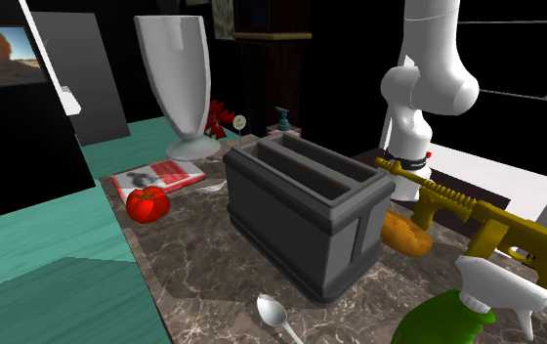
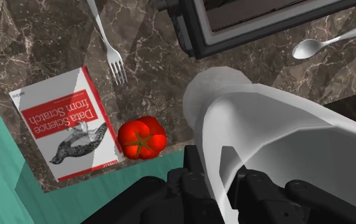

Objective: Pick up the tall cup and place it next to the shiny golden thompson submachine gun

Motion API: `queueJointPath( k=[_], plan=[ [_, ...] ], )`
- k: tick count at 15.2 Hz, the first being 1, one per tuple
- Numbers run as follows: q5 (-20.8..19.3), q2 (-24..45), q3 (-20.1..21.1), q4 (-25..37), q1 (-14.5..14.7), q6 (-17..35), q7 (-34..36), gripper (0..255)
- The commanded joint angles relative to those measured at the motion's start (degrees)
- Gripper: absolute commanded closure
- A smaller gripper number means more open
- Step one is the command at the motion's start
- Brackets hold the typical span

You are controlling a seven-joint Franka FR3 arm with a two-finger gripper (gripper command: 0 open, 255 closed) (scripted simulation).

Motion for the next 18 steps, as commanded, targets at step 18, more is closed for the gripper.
queueJointPath(
  k=[18],
  plan=[
    [-2.53, -19.29, 10.13, -25.25, 14.64, 5.96, 24.05, 255]
  ],
)
